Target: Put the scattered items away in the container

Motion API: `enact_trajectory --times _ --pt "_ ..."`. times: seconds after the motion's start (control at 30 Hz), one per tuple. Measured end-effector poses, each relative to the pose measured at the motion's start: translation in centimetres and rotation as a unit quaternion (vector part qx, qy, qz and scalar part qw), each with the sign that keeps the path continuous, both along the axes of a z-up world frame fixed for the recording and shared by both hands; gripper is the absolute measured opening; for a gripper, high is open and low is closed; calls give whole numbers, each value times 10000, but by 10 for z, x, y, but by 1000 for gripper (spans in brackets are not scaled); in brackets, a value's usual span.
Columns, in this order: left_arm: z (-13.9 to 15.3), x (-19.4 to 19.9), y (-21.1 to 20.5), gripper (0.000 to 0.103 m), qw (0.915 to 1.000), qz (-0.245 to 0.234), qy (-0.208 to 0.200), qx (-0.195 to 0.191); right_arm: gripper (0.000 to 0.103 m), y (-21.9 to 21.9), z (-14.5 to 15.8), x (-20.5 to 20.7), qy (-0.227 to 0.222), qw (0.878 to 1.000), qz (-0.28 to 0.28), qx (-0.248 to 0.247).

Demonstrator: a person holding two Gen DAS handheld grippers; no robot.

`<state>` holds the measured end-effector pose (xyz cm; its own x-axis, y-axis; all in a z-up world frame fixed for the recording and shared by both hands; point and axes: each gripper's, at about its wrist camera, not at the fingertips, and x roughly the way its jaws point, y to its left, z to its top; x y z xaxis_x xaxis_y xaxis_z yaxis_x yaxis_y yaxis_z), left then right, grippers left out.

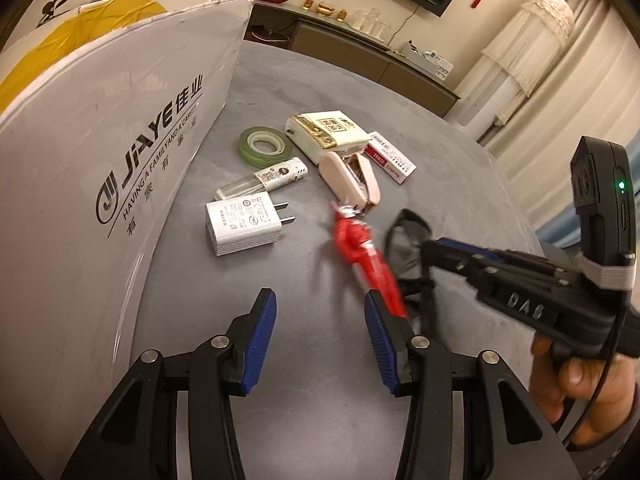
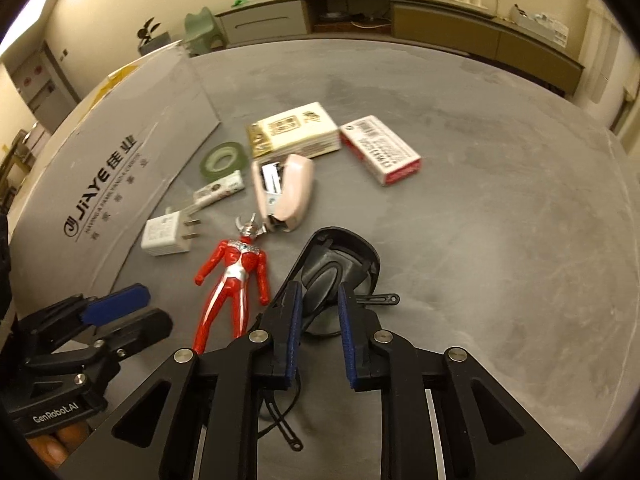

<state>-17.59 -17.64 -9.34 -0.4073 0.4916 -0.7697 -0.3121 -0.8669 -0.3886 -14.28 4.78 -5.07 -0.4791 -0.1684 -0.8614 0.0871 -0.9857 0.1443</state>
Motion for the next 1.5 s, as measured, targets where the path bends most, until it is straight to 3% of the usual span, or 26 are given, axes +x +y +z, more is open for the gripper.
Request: enact_trajectory --times 0.1,0.17,0.23,0.5,0.63,0.9,0.93,0.97,1.0,1.17,1.33,1.43,1.5 --pt "-3 0 2 47 10000 -9 -37 -25 21 4 -1 0 41 9998 -129 -162" --pt "-2 0 3 47 10000 -15 -10 -16 39 4 -1 -2 71 9990 -223 -382" --pt "1 0 3 47 10000 17 50 -10 44 2 -1 -3 91 9982 -270 -520" --pt "5 -8 -6 49 9997 179 21 180 44 -15 -23 -11 -177 9992 -115 -326" --pt "5 -13 -4 57 9993 239 9 271 44 -15 -22 -11 -161 9997 -26 -203" --pt "-2 -22 10 64 9981 325 -56 524 44 -11 -26 -9 -147 9997 11 -172" --pt "-3 -22 16 64 9980 233 -97 577 39 -13 -27 -8 -154 9997 86 -157" --pt "-3 -21 22 64 9979 121 -112 624 22 -15 -27 -6 -144 9996 160 -165" --pt "-2 -18 31 64 9985 25 -49 549 14 -15 -26 -5 -141 9994 222 -221" --pt "-7 -19 42 64 9999 107 64 -59 13 9 -24 4 -205 9983 -85 -545" --pt "-1 -14 41 64 9998 96 -1 145 12 43 -26 10 -307 9887 -642 -1323" --pt "7 -1 47 65 9985 -163 -92 508 12 53 -27 14 -332 9801 -896 -1739" --pt "7 7 55 66 9979 -336 -84 555 11 54 -31 17 -369 9744 -976 -1989"
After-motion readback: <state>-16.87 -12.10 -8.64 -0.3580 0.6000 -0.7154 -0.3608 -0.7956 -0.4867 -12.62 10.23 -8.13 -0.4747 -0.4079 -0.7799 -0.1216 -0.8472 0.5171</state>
